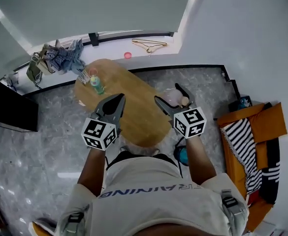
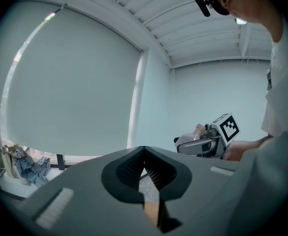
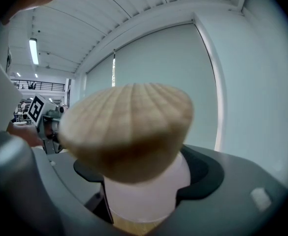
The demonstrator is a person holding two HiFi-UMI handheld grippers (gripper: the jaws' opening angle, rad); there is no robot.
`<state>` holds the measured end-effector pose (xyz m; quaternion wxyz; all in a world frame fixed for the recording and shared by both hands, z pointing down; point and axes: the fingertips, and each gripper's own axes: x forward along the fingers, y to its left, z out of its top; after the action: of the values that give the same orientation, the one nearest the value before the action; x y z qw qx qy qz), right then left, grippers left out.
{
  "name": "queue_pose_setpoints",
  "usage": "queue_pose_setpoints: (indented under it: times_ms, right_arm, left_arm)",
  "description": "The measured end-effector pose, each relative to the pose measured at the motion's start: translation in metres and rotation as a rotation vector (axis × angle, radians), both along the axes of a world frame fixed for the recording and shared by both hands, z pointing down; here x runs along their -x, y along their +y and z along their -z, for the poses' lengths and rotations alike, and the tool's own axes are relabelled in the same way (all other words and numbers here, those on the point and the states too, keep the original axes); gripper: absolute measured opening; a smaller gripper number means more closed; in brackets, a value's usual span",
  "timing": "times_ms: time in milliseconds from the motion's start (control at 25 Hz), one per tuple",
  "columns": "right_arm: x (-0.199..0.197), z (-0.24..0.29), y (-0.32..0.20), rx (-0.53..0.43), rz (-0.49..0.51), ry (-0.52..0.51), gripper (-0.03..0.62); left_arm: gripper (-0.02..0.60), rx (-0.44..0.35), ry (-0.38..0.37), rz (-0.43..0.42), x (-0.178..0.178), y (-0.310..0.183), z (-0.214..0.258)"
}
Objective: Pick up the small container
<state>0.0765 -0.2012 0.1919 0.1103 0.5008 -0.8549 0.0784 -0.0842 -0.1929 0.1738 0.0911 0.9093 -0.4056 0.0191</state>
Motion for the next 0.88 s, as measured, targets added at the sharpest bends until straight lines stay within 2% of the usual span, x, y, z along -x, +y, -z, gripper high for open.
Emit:
queue_pose_setpoints:
  times_ms: [400,600,880]
  right_arm:
    - [-0.026,0.055,0.006,-0.072,-0.016,-0.019,0.434]
    - [-0.026,0.048,0.006,-0.062,-0.003,-0.045,0.436]
    - [-0.021,0.042,0.004,-0.051,0.012,-0.055,0.436]
  left_arm:
    - [0.002,-0.074,0.036,-0.045,-0.032,0.003,0.044]
    - [0.002,-0.065,0.053,-0.053,-0.039,0.001,0.042]
    - [0.002,-0.053,0.037,-0.043,-0.038,-0.002,0.038]
